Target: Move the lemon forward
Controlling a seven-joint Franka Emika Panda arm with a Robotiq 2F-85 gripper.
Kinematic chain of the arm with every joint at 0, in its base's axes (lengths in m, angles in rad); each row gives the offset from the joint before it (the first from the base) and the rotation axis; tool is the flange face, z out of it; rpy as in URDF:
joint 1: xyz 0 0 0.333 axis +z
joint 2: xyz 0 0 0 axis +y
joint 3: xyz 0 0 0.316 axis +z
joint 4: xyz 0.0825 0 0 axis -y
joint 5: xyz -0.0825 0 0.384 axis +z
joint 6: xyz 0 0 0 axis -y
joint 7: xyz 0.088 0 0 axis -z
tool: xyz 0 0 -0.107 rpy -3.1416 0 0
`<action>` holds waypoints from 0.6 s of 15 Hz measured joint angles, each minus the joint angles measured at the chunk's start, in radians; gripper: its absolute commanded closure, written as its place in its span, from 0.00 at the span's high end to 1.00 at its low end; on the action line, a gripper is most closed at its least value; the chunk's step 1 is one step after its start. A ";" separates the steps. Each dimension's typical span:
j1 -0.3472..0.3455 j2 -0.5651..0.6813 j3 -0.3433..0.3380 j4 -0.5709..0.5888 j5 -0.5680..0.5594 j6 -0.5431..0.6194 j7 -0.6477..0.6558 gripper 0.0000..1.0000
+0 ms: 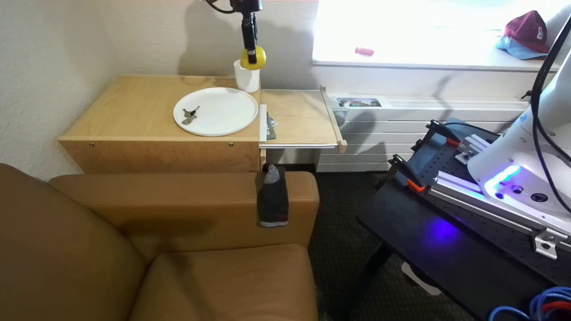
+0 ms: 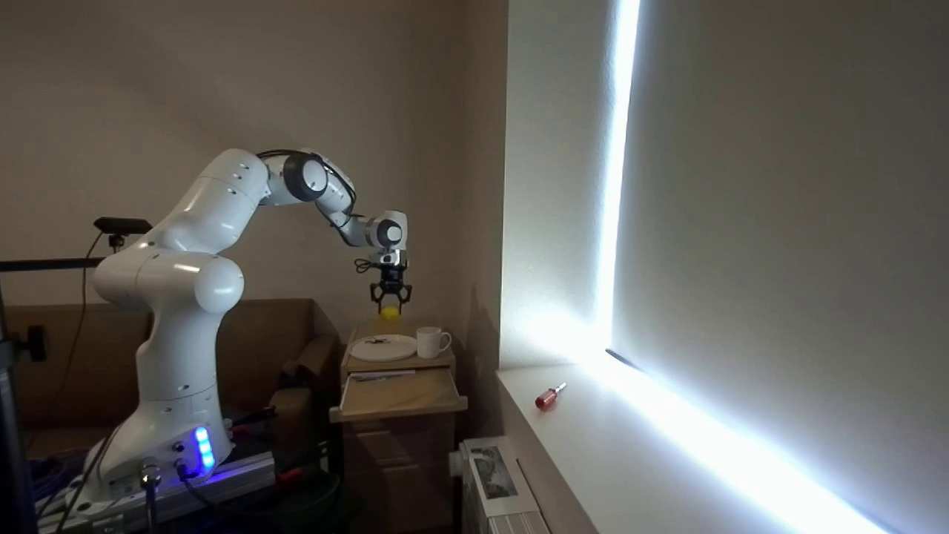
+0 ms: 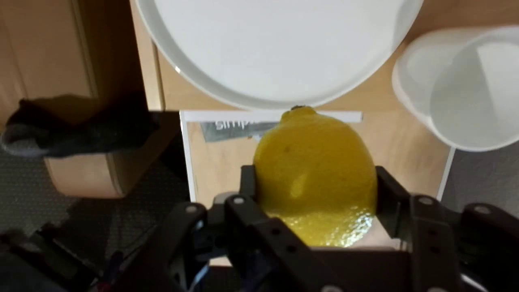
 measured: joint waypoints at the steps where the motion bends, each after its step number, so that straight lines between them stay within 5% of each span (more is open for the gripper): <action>1: -0.027 -0.034 0.010 -0.045 -0.004 -0.024 -0.032 0.44; 6: -0.185 -0.129 0.022 -0.256 0.002 -0.104 -0.149 0.44; 9: -0.260 -0.133 0.017 -0.390 0.025 0.071 -0.148 0.44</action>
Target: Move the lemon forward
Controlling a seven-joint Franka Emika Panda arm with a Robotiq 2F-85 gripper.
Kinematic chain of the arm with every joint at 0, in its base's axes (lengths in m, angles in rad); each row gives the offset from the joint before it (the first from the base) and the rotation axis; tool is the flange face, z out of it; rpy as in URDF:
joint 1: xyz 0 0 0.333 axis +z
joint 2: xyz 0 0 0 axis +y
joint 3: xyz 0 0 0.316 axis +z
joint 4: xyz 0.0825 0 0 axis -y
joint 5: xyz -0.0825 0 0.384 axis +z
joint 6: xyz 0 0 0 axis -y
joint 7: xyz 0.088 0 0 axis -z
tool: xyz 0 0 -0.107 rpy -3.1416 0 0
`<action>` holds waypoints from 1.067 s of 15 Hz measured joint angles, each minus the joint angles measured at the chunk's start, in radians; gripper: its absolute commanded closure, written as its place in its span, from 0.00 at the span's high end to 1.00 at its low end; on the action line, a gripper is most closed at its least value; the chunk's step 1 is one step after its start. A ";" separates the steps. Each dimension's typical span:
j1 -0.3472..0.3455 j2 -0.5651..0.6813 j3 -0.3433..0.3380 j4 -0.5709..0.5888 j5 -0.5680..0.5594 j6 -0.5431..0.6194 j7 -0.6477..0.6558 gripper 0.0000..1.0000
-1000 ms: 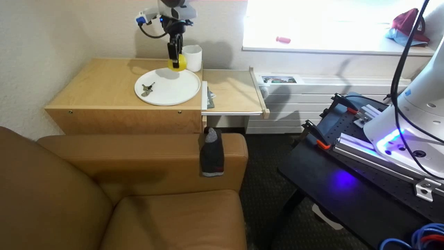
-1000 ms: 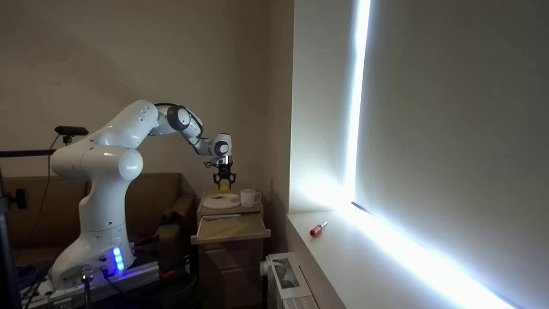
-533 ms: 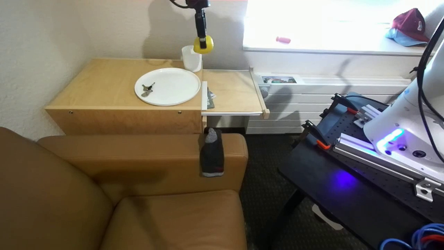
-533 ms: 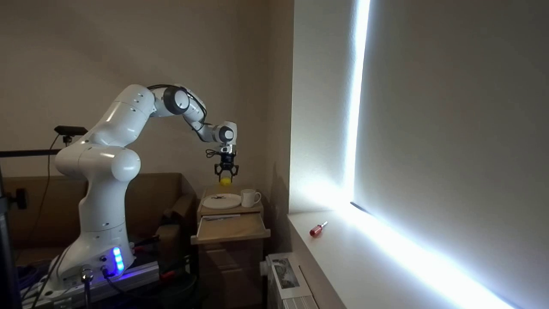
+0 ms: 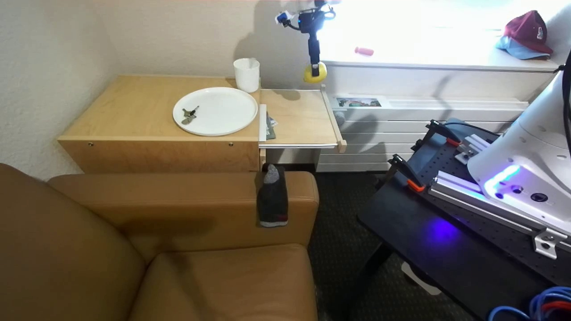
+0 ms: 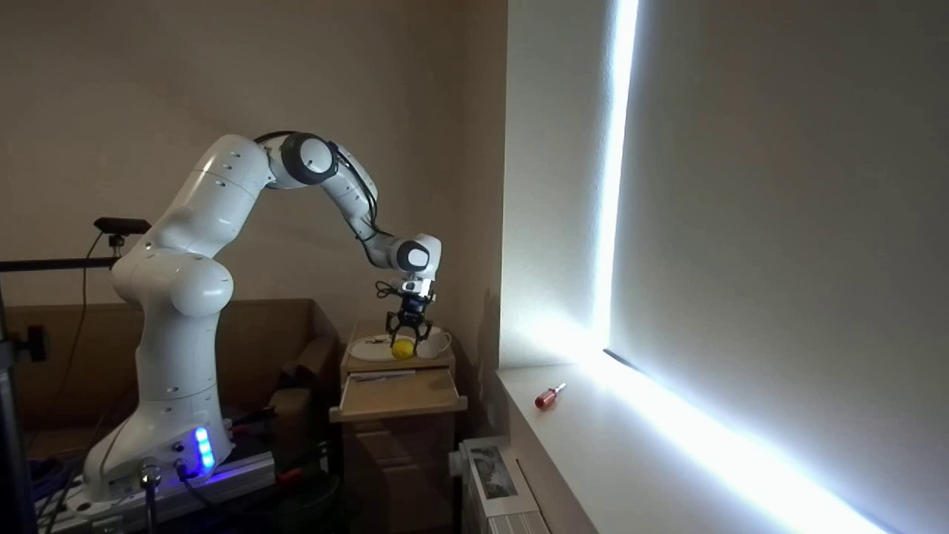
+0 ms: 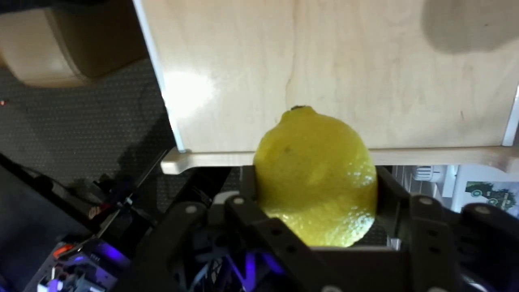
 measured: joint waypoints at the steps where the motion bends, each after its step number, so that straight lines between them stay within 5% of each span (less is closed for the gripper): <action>1: -0.013 0.003 0.000 -0.040 0.026 0.079 0.006 0.44; 10: -0.013 0.048 0.067 -0.320 0.265 0.736 0.064 0.44; 16: 0.001 0.065 0.072 -0.342 0.266 0.775 0.106 0.44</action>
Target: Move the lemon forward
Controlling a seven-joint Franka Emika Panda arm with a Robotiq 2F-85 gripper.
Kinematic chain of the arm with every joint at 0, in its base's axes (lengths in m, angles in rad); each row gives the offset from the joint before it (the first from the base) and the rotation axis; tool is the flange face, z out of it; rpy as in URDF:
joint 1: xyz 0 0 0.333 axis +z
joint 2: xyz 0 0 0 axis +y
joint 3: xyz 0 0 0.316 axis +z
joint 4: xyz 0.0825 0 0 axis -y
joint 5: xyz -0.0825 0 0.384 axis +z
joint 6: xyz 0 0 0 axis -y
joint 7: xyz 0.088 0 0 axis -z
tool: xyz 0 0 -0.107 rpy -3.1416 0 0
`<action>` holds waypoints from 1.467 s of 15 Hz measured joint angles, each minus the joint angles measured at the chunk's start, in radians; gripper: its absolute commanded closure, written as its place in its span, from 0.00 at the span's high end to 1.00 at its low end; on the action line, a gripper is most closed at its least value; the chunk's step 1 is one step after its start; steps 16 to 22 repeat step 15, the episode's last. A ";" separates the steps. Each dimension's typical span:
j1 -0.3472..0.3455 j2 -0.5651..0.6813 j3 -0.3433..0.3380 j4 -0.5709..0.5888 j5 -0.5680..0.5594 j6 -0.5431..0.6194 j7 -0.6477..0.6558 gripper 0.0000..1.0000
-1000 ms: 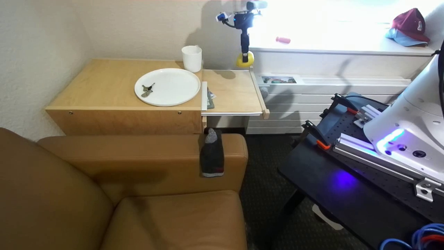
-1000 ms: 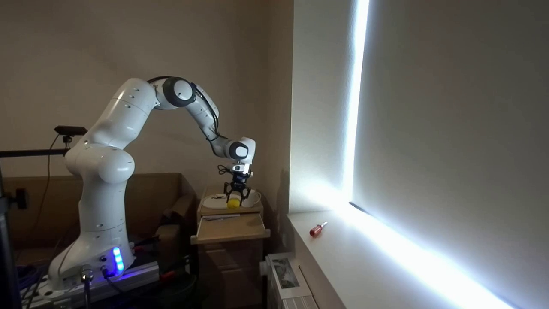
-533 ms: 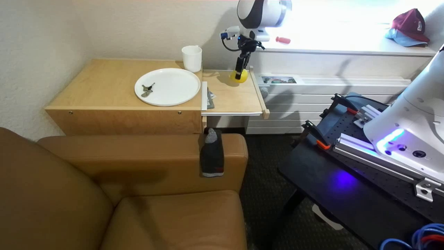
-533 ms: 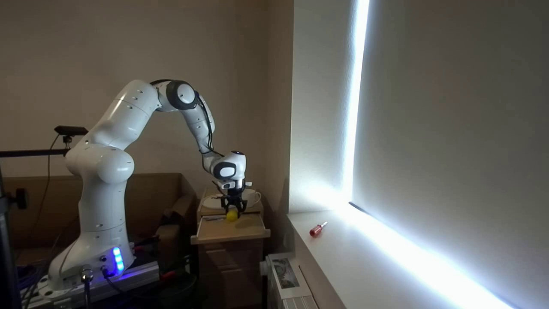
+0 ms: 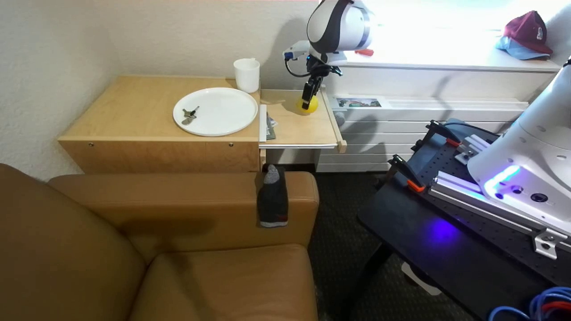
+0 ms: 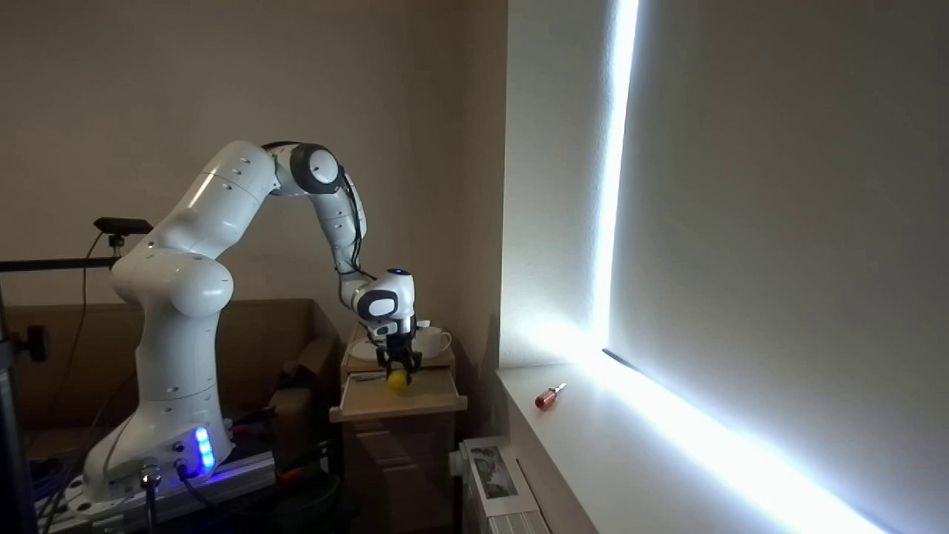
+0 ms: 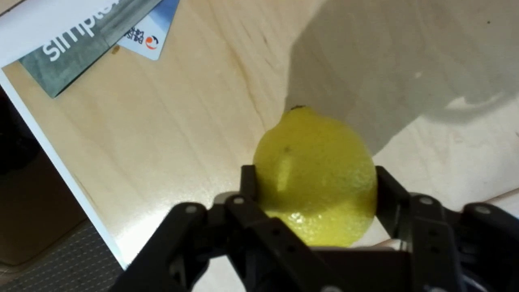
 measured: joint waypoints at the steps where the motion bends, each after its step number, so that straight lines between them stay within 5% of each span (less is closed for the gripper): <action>1: 0.000 0.004 0.000 0.004 0.000 -0.012 0.006 0.45; 2: 0.001 0.008 -0.003 0.009 -0.003 -0.036 0.014 0.92; 4: 0.011 0.011 -0.017 0.019 -0.012 -0.083 0.039 0.98; 10: 0.034 -0.004 -0.046 0.108 -0.072 -0.188 0.104 1.00; 15: 0.020 -0.142 -0.036 0.163 -0.130 -0.292 0.070 1.00; 22: 0.020 -0.142 -0.036 0.163 -0.130 -0.292 0.070 1.00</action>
